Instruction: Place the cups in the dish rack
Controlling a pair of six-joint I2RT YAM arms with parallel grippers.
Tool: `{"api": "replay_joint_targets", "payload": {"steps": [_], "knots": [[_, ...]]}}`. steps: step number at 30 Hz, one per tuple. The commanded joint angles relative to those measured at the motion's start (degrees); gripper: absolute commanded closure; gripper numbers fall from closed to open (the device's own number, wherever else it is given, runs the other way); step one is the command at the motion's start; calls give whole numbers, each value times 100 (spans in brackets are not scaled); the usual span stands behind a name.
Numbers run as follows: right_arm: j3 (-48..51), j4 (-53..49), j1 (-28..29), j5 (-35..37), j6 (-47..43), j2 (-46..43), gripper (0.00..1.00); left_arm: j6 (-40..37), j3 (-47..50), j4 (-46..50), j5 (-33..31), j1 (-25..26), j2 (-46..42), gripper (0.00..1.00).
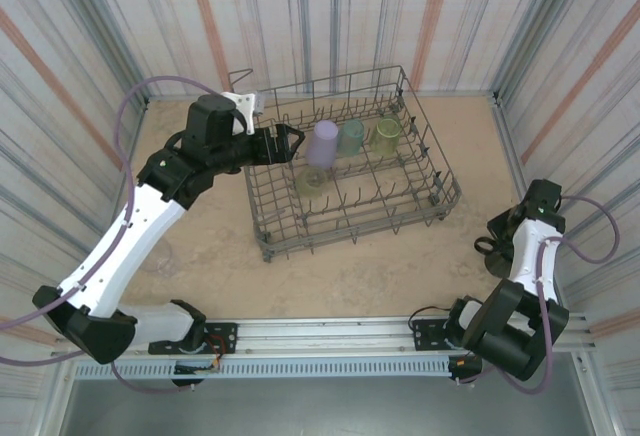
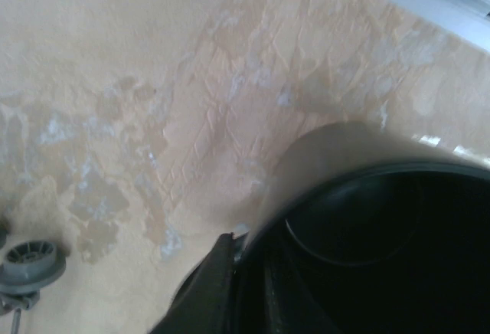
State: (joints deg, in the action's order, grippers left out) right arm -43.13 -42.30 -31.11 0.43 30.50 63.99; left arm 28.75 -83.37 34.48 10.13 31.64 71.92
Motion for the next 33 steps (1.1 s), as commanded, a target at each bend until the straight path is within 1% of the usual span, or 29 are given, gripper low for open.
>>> {"api": "replay_joint_targets", "payload": {"steps": [1,4,11,14,16,19,22,25,27,30,32,33], "knots": [[95,-10,54,-541,3,-16,100,67,-8,57,-135,56,-163,1],[104,-74,407,-455,31,-117,100,93,55,50,-173,68,-205,1],[3,-328,1803,-7,382,-216,100,153,216,43,-193,88,-340,1],[-28,-444,2274,12,549,-295,100,150,275,42,-215,88,-390,2],[-24,-483,2553,-40,654,-385,100,166,278,41,-209,88,-400,1],[-28,-587,2984,67,797,-478,100,200,303,46,-166,91,-372,1],[-22,-720,3220,121,800,-481,100,255,320,25,-150,174,-362,1],[53,-748,3278,-13,764,-450,93,258,336,17,-226,302,-351,1],[97,-710,3345,-34,764,-432,84,271,346,4,-259,373,-342,1],[77,-709,3384,-1,774,-347,75,304,348,-29,-279,457,-317,1],[61,-709,3384,1,764,-304,67,315,331,-32,-292,514,-301,1],[43,-718,3384,2,764,-299,65,315,316,-37,-303,543,-286,1]]}}
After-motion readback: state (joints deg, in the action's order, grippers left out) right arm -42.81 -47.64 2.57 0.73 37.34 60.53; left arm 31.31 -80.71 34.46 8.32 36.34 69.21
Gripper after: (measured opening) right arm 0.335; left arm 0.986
